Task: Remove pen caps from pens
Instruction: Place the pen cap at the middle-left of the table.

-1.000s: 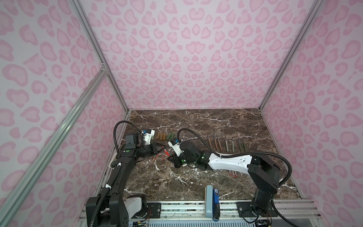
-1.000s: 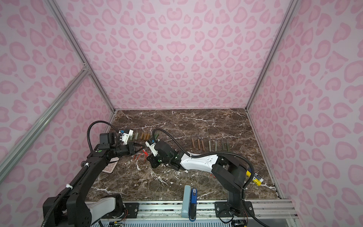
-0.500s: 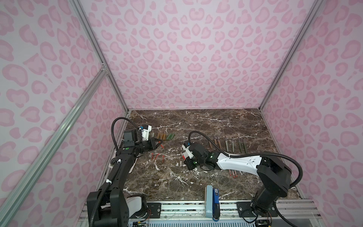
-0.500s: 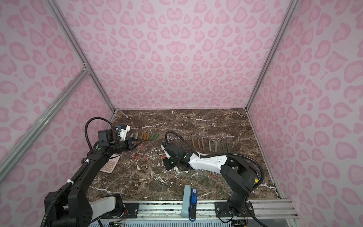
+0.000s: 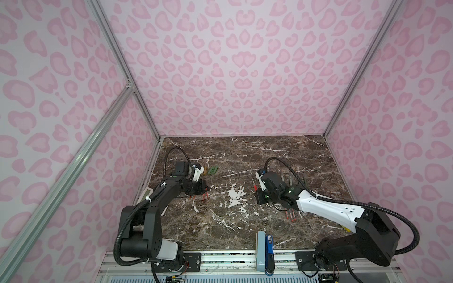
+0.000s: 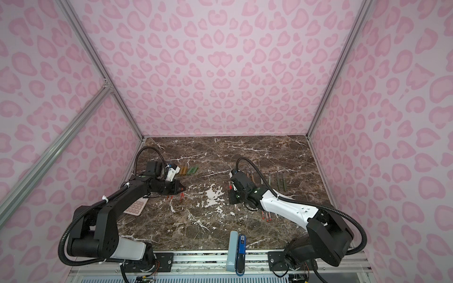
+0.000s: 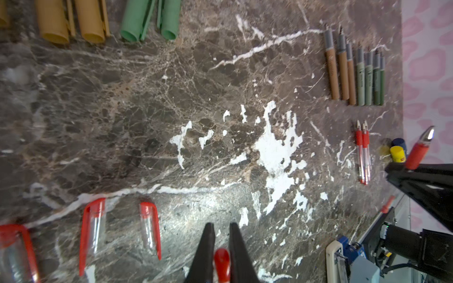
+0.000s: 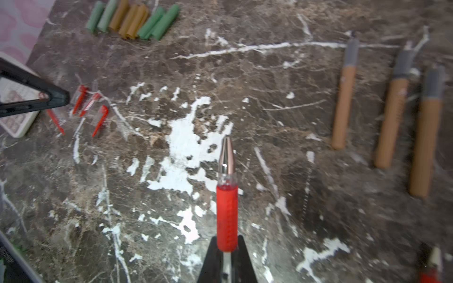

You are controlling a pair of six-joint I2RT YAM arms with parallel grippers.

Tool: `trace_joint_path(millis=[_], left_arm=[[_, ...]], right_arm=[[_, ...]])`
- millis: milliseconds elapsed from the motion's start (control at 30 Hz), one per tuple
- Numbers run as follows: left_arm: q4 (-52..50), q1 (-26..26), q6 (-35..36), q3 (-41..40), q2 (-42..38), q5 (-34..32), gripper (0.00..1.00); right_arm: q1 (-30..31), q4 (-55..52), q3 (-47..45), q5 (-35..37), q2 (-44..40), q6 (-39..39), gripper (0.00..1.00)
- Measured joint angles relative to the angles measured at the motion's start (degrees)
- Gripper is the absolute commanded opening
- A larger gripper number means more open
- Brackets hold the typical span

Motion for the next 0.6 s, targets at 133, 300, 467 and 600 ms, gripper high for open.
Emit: trace_joint_path(millis=[133, 300, 467, 600], left_arm=[[-1.05, -1.01, 0.22, 2.4, 4.39, -2.03, 0.07], [-3.3, -2.23, 0.44, 5.35, 9.4, -4.96, 0.09], [-4.31, -3.45, 0.72, 5.42, 11.02, -6.84, 0.12], [-5.07, -3.72, 1.03, 5.51, 11.58, -8.09, 0.19]], right_arm=[[-3.1, -1.79, -3.39, 1.36, -2.56, 0.44, 0.0], [-6.12, -4.04, -5.6, 1.64, -3.21, 0.87, 0.0], [-7.39, -4.46, -7.17, 1.27, -3.72, 0.57, 0.0], [-8.17, -4.7, -7.63, 1.31, -3.72, 0.35, 0.0]])
